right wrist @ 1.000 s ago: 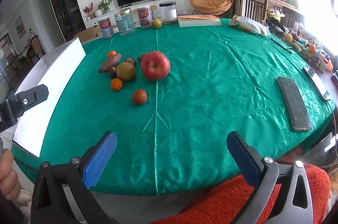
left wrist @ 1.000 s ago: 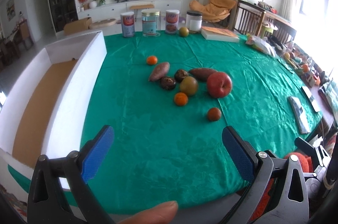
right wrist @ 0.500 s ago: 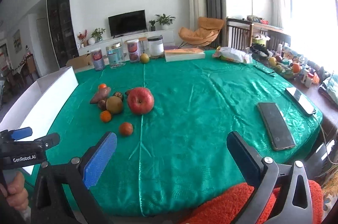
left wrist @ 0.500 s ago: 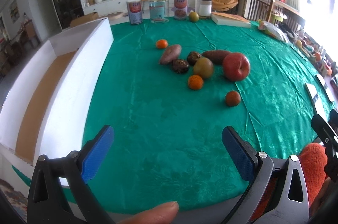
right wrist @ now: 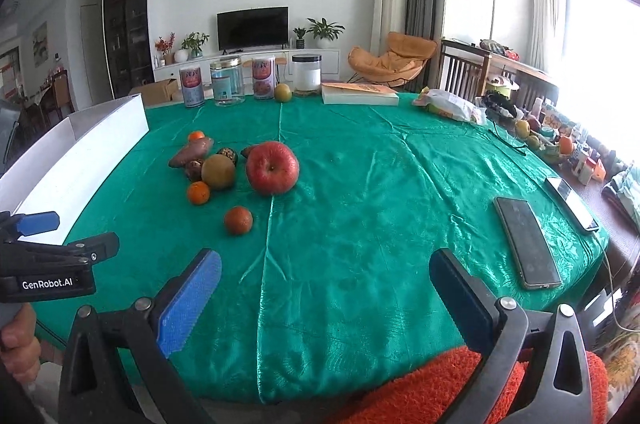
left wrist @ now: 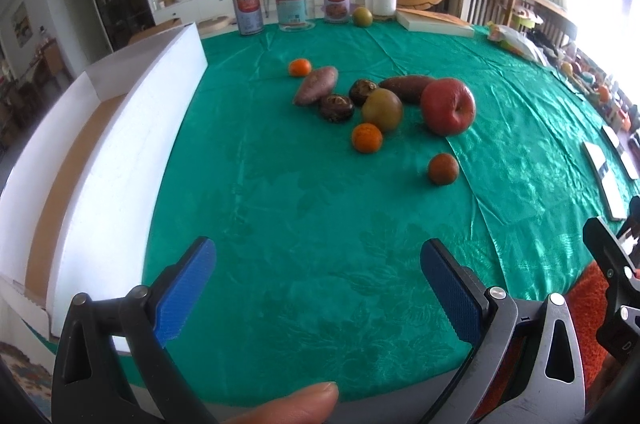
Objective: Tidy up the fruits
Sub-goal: 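Move both tools over the table toward the cluster of fruit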
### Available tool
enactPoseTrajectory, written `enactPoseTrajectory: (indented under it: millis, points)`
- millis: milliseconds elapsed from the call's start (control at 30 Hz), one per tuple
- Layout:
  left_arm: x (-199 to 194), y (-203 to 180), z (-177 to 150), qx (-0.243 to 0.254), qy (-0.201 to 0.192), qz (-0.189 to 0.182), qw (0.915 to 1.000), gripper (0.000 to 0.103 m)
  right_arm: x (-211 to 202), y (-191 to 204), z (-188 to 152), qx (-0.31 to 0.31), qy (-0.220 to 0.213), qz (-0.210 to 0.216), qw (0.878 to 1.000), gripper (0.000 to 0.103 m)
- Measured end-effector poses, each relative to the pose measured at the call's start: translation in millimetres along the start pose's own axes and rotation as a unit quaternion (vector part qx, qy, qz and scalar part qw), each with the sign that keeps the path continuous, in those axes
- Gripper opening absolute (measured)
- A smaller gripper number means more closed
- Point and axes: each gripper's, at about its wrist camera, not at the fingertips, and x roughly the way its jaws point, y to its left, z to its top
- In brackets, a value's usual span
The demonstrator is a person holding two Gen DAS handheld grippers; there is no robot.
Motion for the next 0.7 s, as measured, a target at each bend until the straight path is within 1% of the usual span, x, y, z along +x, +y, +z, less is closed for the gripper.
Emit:
enactPoseTrajectory:
  millis: [167,300,367,467,567,700]
  points:
    - [6.8,0.1,-3.1,-0.002,0.010,0.006,0.9999,0.102,0.5,-2.1,-1.4,0.001,0.003,0.001,1.000,0.103]
    - [12.4,-1.7,-3.8,0.002,0.011,0.006,0.9999,0.102,0.4,0.6,-2.0,-0.007,0.004,-0.002,1.000,0.103]
    - [18.2,-3.6,-4.6,0.005,0.018,0.004,0.9998,0.102,-0.5,1.5,-1.9,-0.008,0.002,-0.002,1.000,0.103]
    - [30.8,-6.8,-5.1,0.009,0.027,0.000,0.9996,0.102,-0.8,1.1,-2.3,-0.006,0.002,-0.001,1.000,0.103]
    - [49.4,-12.1,-3.3,0.021,0.034,0.008,0.9992,0.102,-0.5,1.9,-1.9,-0.006,0.005,-0.002,1.000,0.103]
    - [76.7,-15.7,-0.6,0.023,0.059,0.000,0.9980,0.102,1.3,4.6,-2.3,-0.012,0.009,-0.003,1.000,0.103]
